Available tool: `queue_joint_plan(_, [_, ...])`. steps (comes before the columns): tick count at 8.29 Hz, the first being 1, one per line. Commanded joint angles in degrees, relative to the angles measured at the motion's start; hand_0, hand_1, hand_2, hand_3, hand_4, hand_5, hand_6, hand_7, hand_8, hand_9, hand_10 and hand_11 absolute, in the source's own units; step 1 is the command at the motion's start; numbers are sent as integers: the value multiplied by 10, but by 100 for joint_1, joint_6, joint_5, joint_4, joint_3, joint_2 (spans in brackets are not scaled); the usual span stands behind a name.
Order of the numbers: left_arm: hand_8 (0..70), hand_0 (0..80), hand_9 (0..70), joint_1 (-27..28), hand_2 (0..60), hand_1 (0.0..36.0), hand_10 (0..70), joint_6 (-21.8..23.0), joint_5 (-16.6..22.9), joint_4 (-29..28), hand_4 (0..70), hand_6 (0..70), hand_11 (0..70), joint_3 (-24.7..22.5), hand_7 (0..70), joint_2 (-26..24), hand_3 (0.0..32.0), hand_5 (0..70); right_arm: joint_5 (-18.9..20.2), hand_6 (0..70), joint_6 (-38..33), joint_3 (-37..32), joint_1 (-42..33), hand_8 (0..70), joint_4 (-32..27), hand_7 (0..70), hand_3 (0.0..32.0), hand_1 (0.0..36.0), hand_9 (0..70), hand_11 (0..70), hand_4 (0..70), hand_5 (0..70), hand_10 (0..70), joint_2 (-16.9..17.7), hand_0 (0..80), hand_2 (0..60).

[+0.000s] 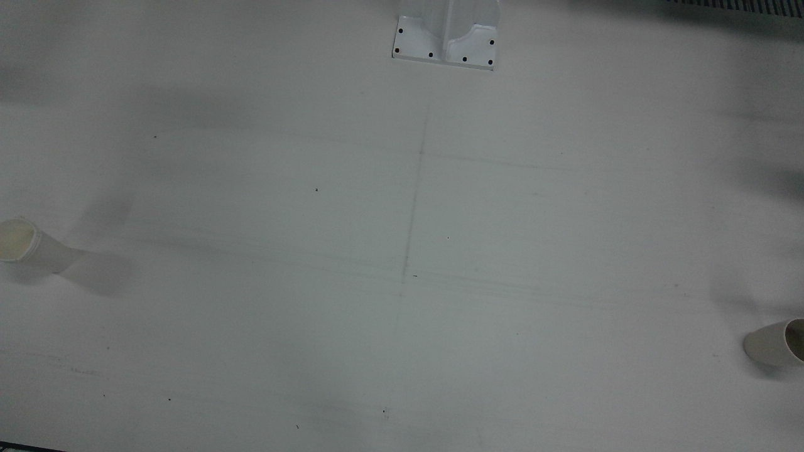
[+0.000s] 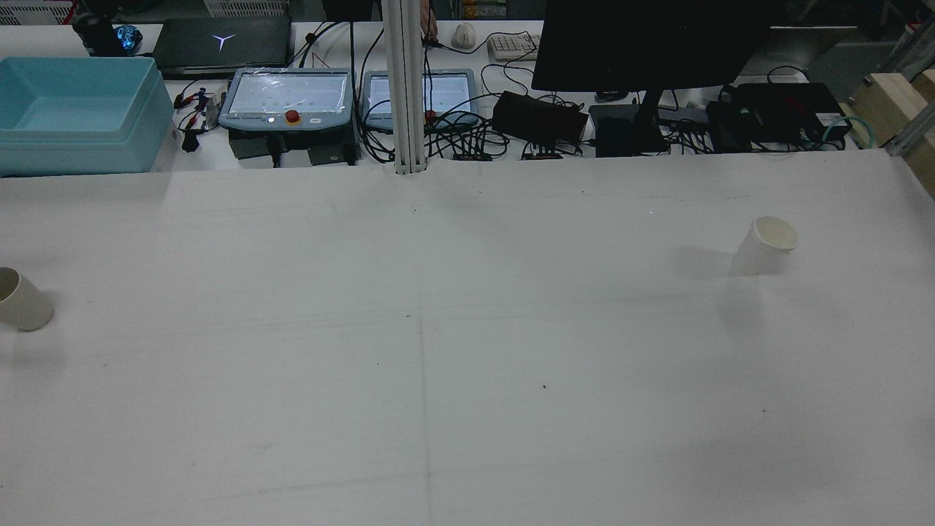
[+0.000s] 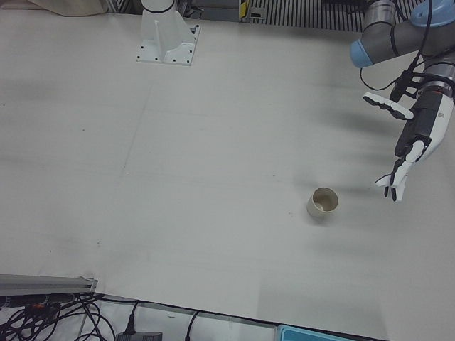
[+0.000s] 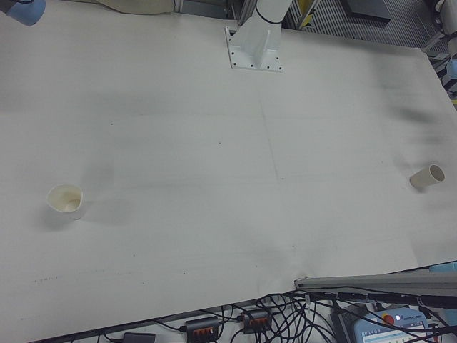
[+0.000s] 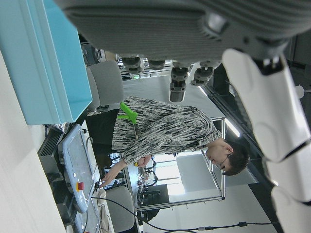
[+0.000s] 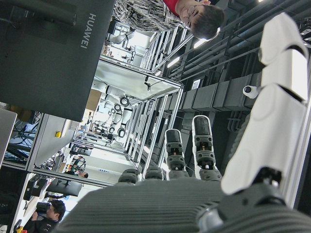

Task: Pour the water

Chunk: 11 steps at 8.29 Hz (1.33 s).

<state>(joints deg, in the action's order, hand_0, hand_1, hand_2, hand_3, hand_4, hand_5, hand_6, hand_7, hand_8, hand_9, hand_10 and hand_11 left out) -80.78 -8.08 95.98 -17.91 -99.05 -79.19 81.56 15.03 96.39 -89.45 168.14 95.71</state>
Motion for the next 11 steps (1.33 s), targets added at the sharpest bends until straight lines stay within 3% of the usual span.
queue_joint_plan(1, [7, 463, 32, 1, 89, 113, 28, 0, 8, -2, 141, 87, 53, -1, 200, 0, 0, 27, 0, 143, 0, 3, -20, 18, 9, 213, 0, 166, 28, 34, 170, 271, 14, 0, 491, 157])
queue_joint_plan(7, [7, 462, 31, -8, 89, 111, 30, 0, 0, -19, 139, 86, 55, 25, 197, 0, 0, 26, 0, 143, 9, 3, -99, 18, 0, 216, 0, 164, 29, 31, 175, 279, 11, 0, 490, 157])
queue_joint_plan(8, [7, 461, 31, 9, 90, 110, 29, 0, -9, -246, 139, 86, 54, 165, 197, 174, 0, 20, 9, 140, 35, 20, -73, 18, 0, 212, 0, 163, 28, 42, 156, 277, 18, 78, 489, 152])
queue_joint_plan(10, [5, 459, 26, 79, 73, 104, 23, -79, -61, -1192, 116, 75, 46, 1136, 178, 282, 0, 0, 35, 134, 0, 64, -64, 16, 17, 217, 0, 172, 31, 52, 133, 293, 24, 201, 490, 174])
queue_joint_plan(11, [4, 461, 26, 158, 66, 104, 23, -323, -97, -1815, 119, 72, 46, 1777, 170, 264, 0, 0, 53, 147, 17, 65, 49, 19, 261, 239, 0, 173, 42, 56, 155, 313, 28, 220, 491, 182])
